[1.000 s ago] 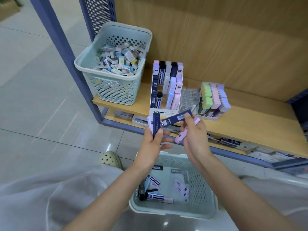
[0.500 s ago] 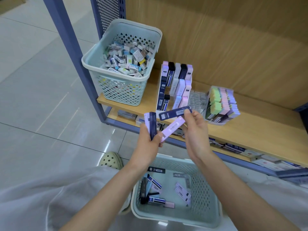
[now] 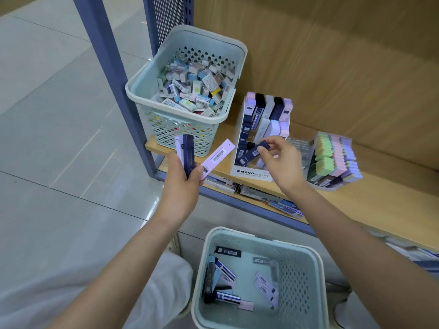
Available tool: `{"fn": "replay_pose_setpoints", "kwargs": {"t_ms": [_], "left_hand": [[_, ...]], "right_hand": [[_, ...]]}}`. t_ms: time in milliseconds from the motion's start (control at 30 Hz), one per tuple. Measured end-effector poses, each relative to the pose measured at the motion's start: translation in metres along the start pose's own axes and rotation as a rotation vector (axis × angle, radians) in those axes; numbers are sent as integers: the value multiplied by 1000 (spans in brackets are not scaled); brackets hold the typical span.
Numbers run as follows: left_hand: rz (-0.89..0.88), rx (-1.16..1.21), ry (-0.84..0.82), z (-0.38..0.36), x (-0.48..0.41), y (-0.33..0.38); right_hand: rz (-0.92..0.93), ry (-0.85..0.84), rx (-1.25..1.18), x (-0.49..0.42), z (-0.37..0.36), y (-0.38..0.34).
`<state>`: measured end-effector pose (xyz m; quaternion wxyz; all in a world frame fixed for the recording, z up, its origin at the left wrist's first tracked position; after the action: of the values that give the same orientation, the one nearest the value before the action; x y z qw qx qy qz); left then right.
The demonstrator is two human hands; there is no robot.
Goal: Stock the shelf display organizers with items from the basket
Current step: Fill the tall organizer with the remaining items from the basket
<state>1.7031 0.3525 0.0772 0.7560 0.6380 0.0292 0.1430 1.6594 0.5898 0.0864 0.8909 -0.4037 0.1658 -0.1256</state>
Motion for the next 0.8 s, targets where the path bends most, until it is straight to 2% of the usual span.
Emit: {"fn": "replay_pose_setpoints", "kwargs": {"t_ms": [133, 333, 433, 533, 700, 800], "left_hand": [[9, 3, -2, -3, -6, -4], [-1, 20, -2, -9, -10, -3], [-4, 11, 0, -10, -11, -3], [8, 4, -6, -12, -11, -5], [15, -4, -16, -16, -10, -6], [20, -4, -36, -20, -7, -6]], "right_hand": [[142, -78, 165, -3, -14, -6], [239, -210, 275, -3, -43, -7], [221, -264, 337, -5, -55, -3], [190, -243, 345, -6, -58, -1], [359, -149, 507, 0, -55, -14], [366, -181, 544, 0, -58, -12]]}}
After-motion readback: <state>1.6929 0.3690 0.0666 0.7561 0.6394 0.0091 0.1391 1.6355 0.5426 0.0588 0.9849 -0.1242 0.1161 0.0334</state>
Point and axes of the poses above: each hand's wrist, its own x-axis away from the middle knuckle, its own z-axis out of the back of the hand, y = z × x, the point moved 10 cm from there along -x, towards the middle knuckle, and after that the axes turned 9 degrees about y, right-handed, at the moved point
